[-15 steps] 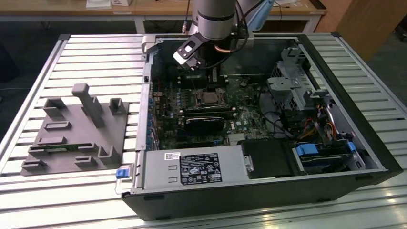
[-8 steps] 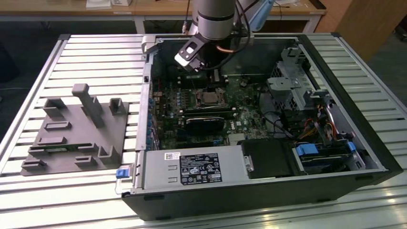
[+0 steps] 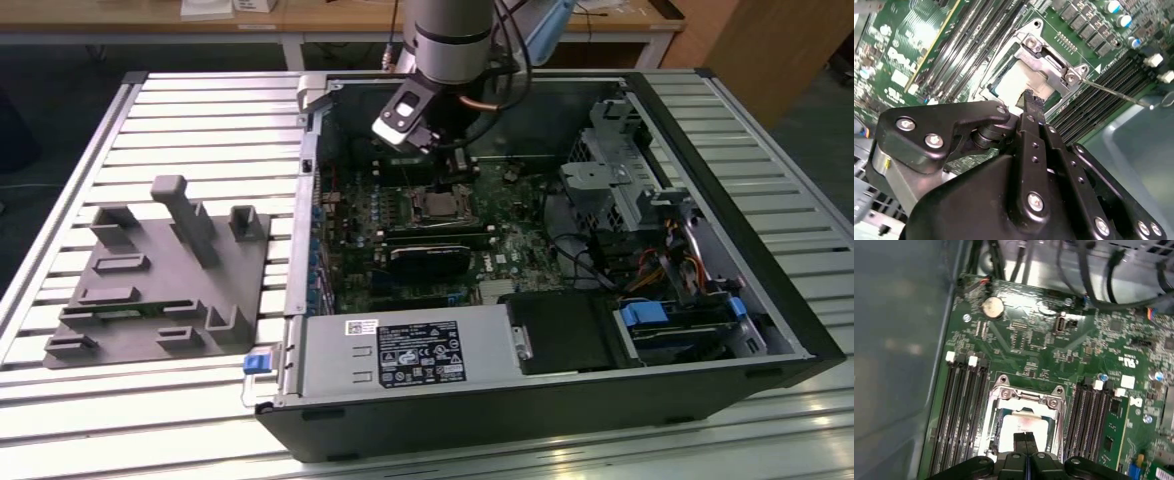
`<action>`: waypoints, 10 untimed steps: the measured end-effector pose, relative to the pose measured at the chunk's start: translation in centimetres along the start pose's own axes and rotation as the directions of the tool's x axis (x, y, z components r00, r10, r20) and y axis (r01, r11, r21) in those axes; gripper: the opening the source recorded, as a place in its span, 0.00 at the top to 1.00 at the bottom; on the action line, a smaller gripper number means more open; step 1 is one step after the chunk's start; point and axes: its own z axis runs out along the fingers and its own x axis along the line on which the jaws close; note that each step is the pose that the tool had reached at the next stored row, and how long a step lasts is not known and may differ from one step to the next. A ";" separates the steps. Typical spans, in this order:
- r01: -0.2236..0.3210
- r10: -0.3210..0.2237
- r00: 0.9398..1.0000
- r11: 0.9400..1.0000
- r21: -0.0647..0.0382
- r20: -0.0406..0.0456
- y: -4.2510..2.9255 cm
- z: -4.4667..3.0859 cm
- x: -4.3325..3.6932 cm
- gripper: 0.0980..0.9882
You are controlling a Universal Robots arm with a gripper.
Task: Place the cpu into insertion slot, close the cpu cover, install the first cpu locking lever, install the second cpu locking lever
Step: 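Close the cpu cover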
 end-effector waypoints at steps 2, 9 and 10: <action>0.035 -0.035 0.999 0.999 -0.001 -0.001 0.00 0.00 0.00 0.99; 0.146 -0.146 0.989 0.989 -0.003 -0.004 0.00 0.00 0.00 0.99; 0.161 -0.161 0.987 0.987 -0.003 -0.005 0.00 0.00 0.00 0.99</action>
